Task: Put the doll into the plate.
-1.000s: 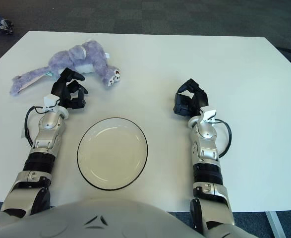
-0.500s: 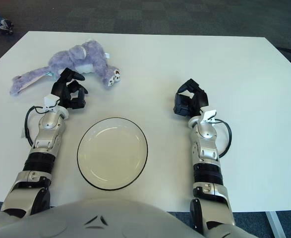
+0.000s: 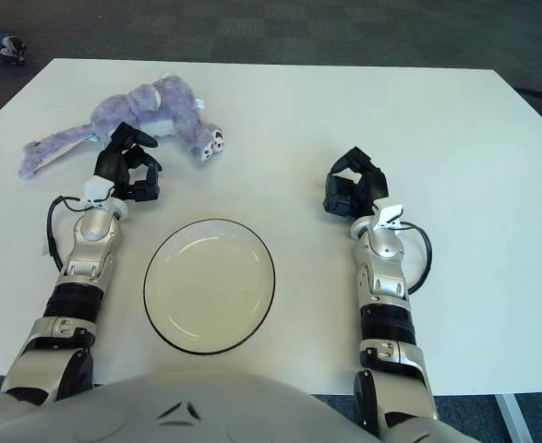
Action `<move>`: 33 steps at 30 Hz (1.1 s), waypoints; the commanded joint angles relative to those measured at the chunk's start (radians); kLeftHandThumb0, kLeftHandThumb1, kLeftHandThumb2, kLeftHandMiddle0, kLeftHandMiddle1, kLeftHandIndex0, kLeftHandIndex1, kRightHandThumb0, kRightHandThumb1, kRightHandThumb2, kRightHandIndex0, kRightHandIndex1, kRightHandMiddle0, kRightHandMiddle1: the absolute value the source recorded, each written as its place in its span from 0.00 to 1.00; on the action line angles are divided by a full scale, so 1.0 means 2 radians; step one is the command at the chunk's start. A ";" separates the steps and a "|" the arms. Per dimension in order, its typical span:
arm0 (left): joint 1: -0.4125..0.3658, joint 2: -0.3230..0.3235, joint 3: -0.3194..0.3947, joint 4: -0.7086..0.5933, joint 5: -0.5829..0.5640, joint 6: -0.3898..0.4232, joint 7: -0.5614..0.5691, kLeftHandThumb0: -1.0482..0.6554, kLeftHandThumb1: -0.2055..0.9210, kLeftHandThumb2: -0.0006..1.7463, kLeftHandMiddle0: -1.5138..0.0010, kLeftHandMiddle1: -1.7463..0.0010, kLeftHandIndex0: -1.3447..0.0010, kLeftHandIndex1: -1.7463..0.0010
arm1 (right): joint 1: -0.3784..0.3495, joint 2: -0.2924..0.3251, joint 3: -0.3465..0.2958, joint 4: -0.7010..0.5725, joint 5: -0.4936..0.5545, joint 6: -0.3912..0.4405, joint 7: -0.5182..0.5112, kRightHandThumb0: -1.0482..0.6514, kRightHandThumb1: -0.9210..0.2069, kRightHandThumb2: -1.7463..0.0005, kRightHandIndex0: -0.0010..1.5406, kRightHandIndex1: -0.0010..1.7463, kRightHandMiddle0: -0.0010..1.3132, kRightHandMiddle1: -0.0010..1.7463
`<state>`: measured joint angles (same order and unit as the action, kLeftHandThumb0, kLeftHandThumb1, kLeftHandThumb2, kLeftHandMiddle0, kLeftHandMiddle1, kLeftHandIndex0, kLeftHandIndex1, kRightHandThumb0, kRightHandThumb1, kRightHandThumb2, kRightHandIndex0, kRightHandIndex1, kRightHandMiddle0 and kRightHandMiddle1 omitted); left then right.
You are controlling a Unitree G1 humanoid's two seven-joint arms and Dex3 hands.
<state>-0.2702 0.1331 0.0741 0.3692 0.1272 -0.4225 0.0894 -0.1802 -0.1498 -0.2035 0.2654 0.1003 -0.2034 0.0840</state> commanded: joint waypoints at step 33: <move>0.000 0.078 0.007 -0.060 0.189 -0.050 0.148 0.61 0.44 0.78 0.65 0.00 0.62 0.00 | 0.002 -0.005 0.002 0.006 -0.001 0.008 -0.002 0.34 0.49 0.29 0.80 1.00 0.43 1.00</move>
<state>-0.2675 0.2574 0.0881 0.2759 0.4596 -0.5354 0.3558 -0.1801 -0.1563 -0.2009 0.2686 0.0997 -0.1951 0.0838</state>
